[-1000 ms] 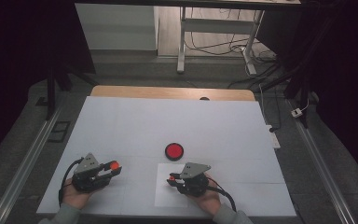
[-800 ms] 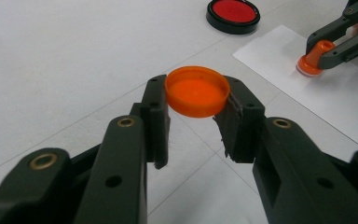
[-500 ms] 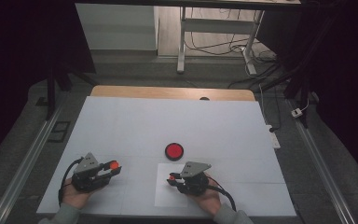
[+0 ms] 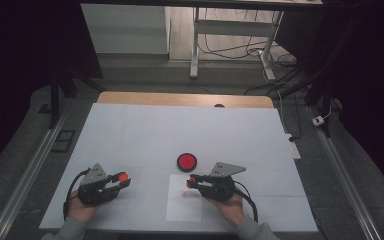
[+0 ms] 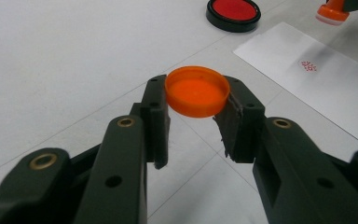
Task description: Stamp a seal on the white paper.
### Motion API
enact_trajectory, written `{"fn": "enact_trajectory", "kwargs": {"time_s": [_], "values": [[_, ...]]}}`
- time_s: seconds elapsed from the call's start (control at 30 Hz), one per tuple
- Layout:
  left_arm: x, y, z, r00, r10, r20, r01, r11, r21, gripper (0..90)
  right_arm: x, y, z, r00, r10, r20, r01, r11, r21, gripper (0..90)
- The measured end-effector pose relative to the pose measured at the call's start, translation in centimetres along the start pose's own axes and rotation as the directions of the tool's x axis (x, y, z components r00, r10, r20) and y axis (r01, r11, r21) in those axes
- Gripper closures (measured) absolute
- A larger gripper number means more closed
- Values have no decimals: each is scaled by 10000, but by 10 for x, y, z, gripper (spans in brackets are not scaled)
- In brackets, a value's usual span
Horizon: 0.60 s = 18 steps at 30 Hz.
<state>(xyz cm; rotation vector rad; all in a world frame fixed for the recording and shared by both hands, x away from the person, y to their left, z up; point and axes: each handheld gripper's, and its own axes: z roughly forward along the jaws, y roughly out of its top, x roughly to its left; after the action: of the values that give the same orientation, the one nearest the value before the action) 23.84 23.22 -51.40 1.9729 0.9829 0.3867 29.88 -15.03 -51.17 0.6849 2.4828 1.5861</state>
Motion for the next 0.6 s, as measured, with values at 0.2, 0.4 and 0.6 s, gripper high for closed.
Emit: {"fn": "enact_trajectory", "kwargs": {"time_s": [0.2, 0.4, 0.6], "values": [[0, 0, 0, 10000, 4, -12, -4, 10000, 12, 650, 1, 0, 2, 10000, -48, -41, 48, 9999, 115, 723], [0, 0, 0, 10000, 14, -15, -14, 10000, 16, 649, 2, 2, 0, 9999, -124, -15, 124, 9999, 49, 723], [-1, 0, 2, 10000, 56, 11, -56, 10000, 53, 650, 1, 5, -3, 9999, -164, 23, 165, 9997, -152, 723]]}}
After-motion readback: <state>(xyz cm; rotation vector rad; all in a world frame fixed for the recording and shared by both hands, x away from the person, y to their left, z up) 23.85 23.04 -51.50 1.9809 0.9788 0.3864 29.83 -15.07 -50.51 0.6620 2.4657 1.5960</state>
